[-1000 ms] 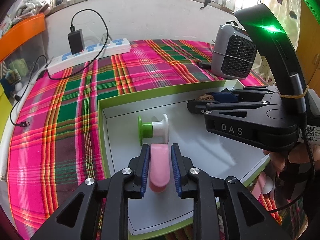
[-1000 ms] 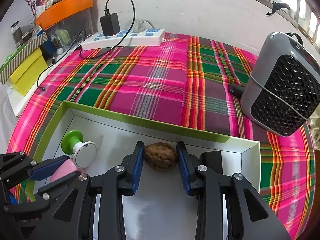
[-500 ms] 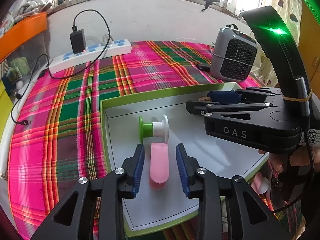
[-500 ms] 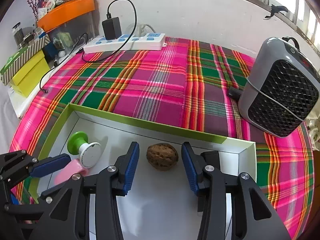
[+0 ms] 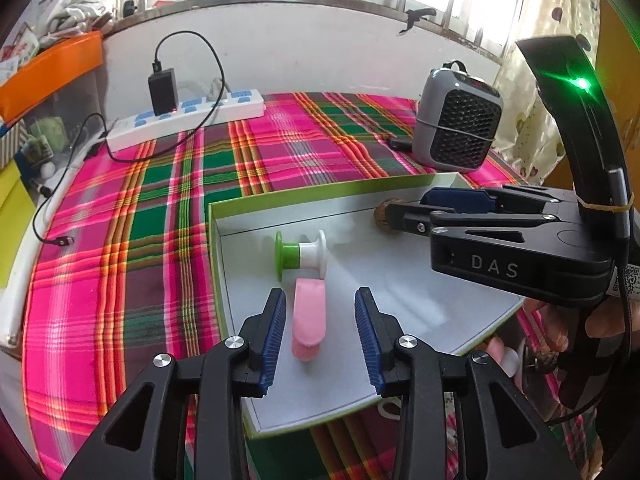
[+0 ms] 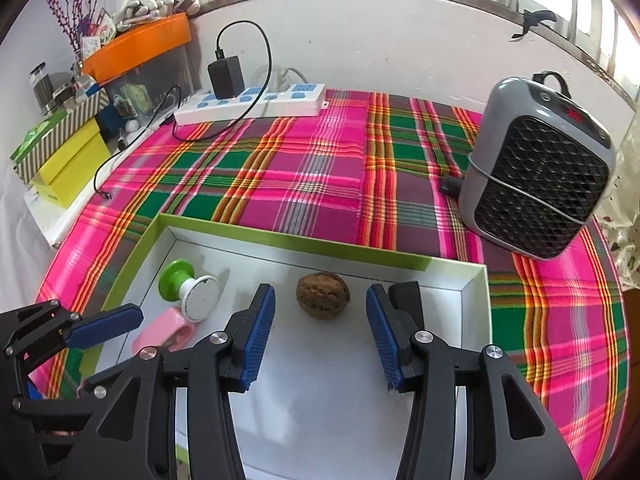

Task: Organize objects
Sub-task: 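Open both tools to drop the pink clip and walnut into the box, then lift both tools out of the box toward the white cable and second walnut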

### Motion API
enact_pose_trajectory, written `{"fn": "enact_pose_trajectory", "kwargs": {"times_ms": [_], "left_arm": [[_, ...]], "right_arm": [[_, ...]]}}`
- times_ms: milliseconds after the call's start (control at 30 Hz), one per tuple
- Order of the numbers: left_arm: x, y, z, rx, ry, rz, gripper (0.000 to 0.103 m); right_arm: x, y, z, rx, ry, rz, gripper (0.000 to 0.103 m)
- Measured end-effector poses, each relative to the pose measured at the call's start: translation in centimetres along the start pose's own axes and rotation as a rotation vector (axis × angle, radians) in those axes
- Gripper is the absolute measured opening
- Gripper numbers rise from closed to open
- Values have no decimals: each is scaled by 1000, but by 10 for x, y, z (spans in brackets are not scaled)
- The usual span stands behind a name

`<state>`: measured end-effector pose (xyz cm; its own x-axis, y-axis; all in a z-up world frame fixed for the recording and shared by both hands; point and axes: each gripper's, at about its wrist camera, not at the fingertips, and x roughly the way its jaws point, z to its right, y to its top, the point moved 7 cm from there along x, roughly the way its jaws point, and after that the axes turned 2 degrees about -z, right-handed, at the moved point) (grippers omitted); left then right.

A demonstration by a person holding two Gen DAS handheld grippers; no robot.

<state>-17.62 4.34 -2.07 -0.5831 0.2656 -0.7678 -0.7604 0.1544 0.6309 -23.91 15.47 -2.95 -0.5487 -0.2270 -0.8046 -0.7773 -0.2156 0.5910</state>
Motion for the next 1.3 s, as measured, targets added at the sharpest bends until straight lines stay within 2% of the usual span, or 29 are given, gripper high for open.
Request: {"fn": "enact_pose_trajectory", "kwargs": {"times_ms": [533, 933, 1300], "left_arm": [[-35, -15, -1, -48, 14, 54, 34], [-53, -37, 10, -78, -23, 69, 34], [-48, -60, 30, -93, -80, 16, 40]], "right_arm": [[-41, -26, 12, 49, 0, 75, 49], [-71, -59, 24, 91, -18, 118, 49], [-91, -98, 33, 110, -36, 136, 49]]}}
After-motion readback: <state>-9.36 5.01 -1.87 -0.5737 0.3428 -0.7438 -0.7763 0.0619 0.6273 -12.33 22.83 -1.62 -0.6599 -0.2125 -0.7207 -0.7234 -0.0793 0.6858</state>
